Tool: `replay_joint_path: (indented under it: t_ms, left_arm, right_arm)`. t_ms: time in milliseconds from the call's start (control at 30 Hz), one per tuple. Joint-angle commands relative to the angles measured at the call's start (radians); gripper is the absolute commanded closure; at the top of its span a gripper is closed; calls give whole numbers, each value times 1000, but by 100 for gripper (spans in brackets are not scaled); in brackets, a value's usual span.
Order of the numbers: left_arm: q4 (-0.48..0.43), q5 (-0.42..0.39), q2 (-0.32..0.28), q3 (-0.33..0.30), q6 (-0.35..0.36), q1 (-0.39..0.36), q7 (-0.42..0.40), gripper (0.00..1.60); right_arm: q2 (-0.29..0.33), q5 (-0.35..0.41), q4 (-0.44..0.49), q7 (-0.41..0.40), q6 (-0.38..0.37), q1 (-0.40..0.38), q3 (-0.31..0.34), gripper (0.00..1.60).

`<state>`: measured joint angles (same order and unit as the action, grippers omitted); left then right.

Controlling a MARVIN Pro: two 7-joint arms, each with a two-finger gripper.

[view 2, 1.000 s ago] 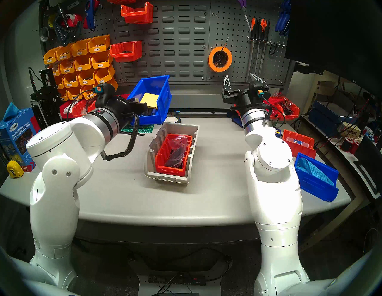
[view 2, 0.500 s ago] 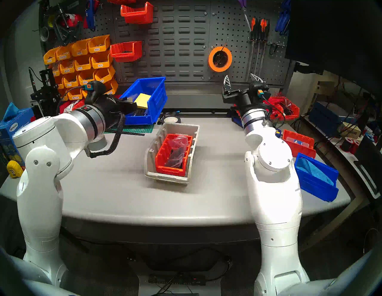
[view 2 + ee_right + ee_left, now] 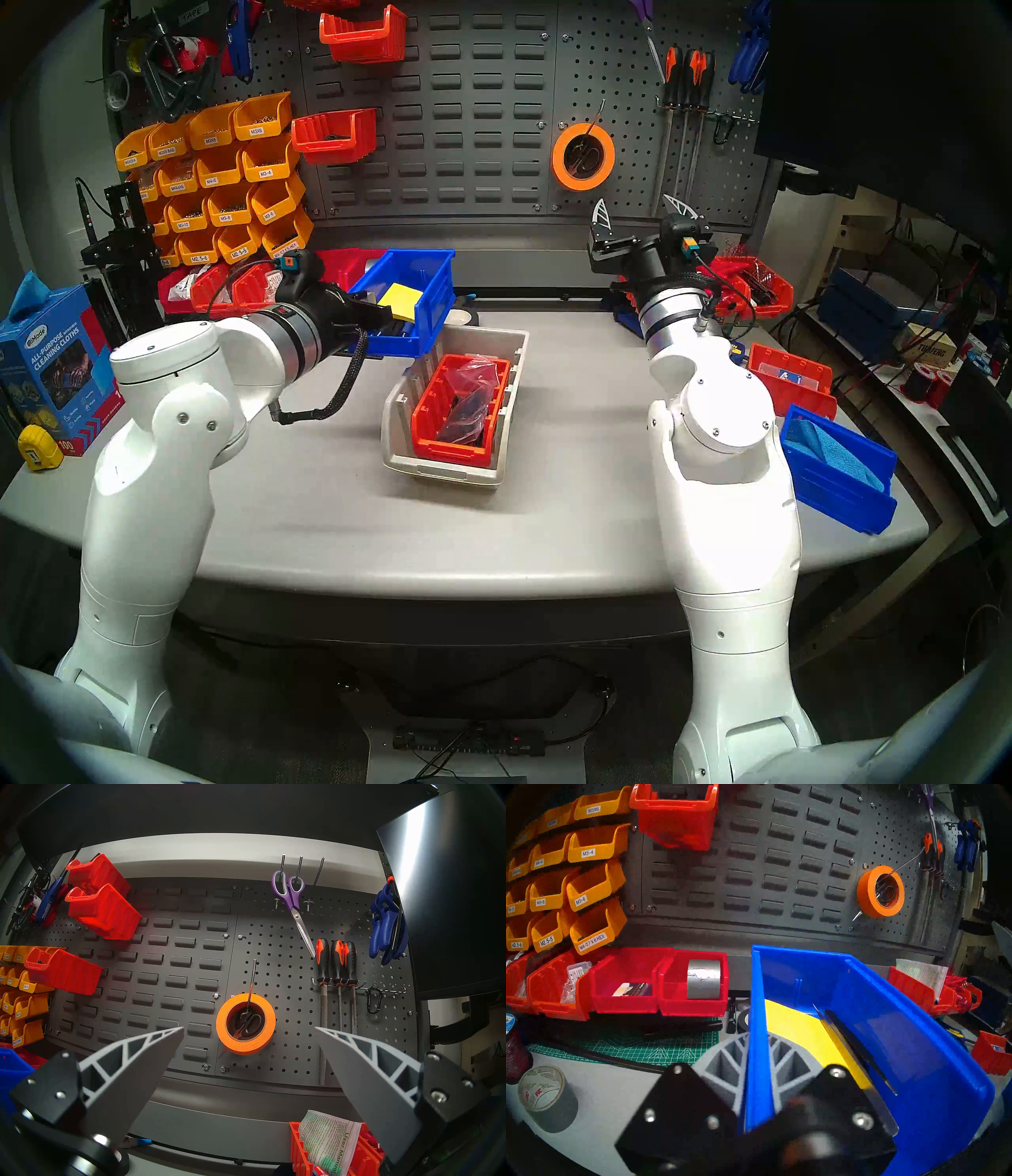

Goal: Hang all the unorganized tool boxes onto the wall

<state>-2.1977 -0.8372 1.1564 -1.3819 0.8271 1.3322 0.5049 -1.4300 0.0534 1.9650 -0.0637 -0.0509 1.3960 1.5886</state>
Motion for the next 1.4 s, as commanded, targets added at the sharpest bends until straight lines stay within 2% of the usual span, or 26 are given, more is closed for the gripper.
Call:
replay_joint_path:
  t_ms: [0, 533, 1000, 1367]
  left_arm:
    - [30, 31, 0, -8, -52, -82, -11, 160]
    - [136, 8, 86, 8, -75, -144, -13, 160]
    - [270, 59, 76, 47, -135, -197, -40, 160]
    - [325, 77, 90, 75, -163, -230, -84, 160]
  right_arm:
    - [0, 0, 13, 0, 1, -3, 0, 0]
    - [0, 0, 13, 0, 1, -3, 0, 0]
    - [0, 0, 13, 0, 1, -3, 0, 0]
    - [0, 0, 13, 0, 1, -3, 0, 0]
